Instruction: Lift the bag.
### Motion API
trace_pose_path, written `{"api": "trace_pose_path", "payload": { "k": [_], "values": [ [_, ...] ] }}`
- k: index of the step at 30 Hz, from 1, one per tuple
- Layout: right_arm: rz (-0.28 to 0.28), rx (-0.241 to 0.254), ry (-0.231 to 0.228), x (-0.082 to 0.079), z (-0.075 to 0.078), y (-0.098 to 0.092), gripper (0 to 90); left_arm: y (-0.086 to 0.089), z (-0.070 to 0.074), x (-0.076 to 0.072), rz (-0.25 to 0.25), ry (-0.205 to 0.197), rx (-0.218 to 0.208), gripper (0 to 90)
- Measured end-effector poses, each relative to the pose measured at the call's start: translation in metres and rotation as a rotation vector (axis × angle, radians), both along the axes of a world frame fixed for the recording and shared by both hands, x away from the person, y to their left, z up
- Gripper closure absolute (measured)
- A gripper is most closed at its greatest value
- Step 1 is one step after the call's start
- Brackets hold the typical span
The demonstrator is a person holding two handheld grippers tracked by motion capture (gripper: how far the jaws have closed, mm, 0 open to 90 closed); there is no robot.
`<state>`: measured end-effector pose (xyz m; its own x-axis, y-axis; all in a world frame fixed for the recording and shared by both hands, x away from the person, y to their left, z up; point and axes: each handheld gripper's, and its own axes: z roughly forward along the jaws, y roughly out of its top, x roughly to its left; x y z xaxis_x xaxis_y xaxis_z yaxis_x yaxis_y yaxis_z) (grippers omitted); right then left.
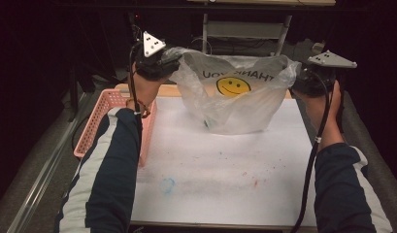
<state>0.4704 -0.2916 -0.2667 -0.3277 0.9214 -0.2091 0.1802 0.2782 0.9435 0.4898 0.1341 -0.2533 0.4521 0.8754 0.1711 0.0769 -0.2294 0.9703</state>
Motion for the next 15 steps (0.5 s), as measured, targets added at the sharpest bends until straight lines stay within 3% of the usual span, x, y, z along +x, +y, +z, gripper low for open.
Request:
{"api": "trace_pose_path", "payload": {
  "k": [4, 7, 10, 15],
  "values": [
    [0.01, 0.034, -0.009, -0.005, 0.007, 0.001, 40.6, -0.002, -0.001, -0.002, -0.032, 0.004, 0.036, 38.1],
    [0.02, 0.004, 0.003, -0.014, 0.003, 0.001, 34.3, -0.004, -0.009, -0.003, -0.029, 0.029, 0.076, 39.0],
    [0.02, -0.021, 0.009, -0.026, -0.003, -0.005, 30.7, -0.003, -0.02, -0.007, -0.039, 0.037, 0.091, 40.1],
    [0.02, 0.005, 0.025, -0.048, -0.016, -0.022, 27.9, 0.002, -0.037, -0.017, -0.083, 0.058, 0.085, 41.2]
  ]
}}
